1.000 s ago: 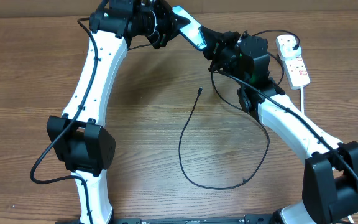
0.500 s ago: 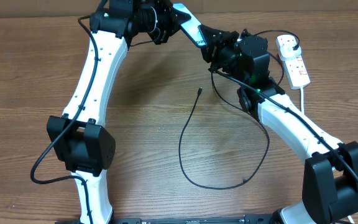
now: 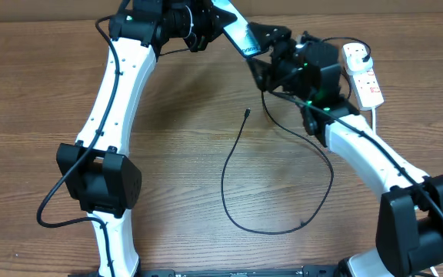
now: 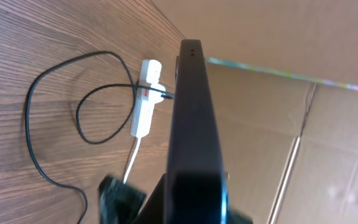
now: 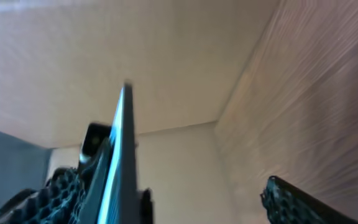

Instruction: Plug charger to phone and switch on socket

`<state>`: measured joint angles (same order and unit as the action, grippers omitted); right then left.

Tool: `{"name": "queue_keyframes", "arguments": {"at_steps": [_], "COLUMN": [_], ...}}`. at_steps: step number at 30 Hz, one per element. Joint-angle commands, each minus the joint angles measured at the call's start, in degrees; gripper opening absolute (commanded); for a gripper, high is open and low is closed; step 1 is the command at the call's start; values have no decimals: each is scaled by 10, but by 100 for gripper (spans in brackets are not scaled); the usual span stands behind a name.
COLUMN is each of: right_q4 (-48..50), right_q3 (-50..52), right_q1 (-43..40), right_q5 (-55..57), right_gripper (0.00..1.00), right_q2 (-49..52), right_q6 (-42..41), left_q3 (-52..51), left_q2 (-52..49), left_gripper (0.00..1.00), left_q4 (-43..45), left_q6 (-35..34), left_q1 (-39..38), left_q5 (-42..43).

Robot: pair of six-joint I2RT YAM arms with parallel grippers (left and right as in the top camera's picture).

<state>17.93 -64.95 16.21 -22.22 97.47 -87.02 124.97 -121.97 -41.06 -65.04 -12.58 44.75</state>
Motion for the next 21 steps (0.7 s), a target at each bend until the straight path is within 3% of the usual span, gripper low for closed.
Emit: {"name": "queue_keyframes", "arguments": {"at_steps": [1,7,12,17,21], "right_q4": [-20,-127,-241,-413,-581], "right_q3": [-4,-4,-8,-51,-119], "right_q1": [-30,-70,-68,-55,-37], "right_q5": [-29,-123,-143,-102,14], "right_gripper": [97,100,100,100,100], "right_q2": [-6,-6,-6,-6,-6], "right_q6": [101,260,364,484,582], "left_q3": [11,11,11,11,11], "left_q2": [4,4,4,4,4], "left_gripper": [4,4,4,4,4], "left_q4": [7,0,-43,-65,-115], "left_q6": [47,113,119,137,193], "left_q1": [27,68,100,118,125], "left_q5": [82,231,313,346,347]}}
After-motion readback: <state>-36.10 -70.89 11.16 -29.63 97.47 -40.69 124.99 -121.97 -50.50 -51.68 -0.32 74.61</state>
